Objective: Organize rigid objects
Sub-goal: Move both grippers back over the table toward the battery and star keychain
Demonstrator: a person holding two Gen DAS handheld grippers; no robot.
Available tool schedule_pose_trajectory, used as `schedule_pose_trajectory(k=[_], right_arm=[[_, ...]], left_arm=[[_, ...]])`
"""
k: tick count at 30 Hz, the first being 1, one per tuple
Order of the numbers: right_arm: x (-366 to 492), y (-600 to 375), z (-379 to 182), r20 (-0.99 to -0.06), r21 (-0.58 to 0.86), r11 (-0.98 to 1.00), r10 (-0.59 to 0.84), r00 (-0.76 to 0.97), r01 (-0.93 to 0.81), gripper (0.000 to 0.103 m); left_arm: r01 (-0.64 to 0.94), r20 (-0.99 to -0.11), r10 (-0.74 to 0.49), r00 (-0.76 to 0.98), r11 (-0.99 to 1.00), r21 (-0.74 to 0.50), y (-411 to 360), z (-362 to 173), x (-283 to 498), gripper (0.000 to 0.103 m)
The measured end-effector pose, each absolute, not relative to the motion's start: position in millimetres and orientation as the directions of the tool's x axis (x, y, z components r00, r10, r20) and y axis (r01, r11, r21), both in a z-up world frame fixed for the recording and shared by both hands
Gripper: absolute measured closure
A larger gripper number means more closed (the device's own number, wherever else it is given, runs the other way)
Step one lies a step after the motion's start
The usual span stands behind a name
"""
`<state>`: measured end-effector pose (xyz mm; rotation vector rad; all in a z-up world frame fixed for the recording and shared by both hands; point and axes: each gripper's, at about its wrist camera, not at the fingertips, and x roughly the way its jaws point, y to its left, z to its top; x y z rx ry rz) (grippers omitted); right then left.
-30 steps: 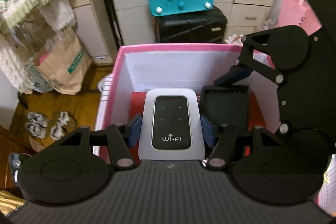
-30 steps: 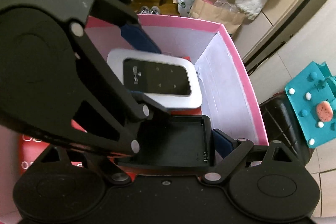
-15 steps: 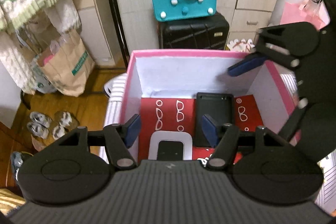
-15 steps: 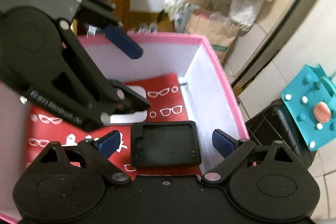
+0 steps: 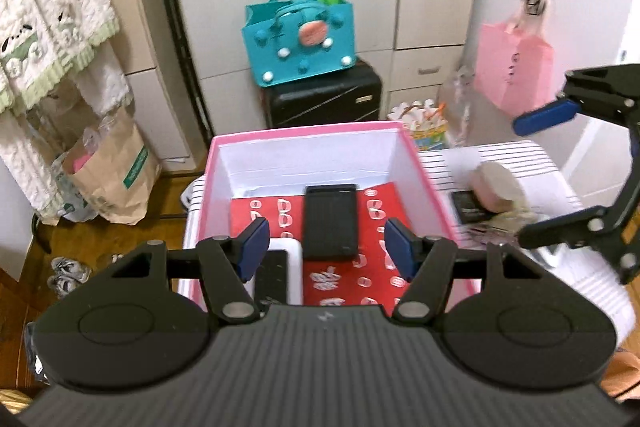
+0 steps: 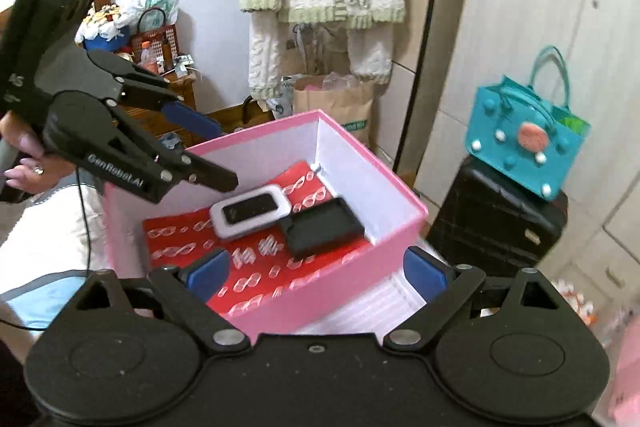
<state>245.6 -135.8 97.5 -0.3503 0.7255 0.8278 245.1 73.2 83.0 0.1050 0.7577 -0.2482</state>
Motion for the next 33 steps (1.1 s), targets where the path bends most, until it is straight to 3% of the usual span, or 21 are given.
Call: schedule_pose_trajectory(k=[15, 25, 33], right_arm=[[160.2, -232.3, 94.7, -0.676, 0.039, 0.765, 0.494, 0.546, -0.643, 0.007], [118.6, -263.0, 55.2, -0.667, -0.026, 0.756, 0.474, 0.574, -0.655, 0.01], [114.9, -268.0, 12.1, -0.683, -0.052, 0.72, 0.48, 0.551, -0.692, 0.01]], left_arm=[[0.46, -0.669, -0.307, 0.677, 0.886, 0.06, -20.0, 108.7, 159.2, 0.04], [0.605, -0.721, -0.389, 0.574, 0.794, 0.053, -85.2, 72.0, 131.7, 0.04], [0.613, -0.79, -0.383, 0.478, 0.79, -0.012, -101.4, 16.8, 141.0, 0.04]])
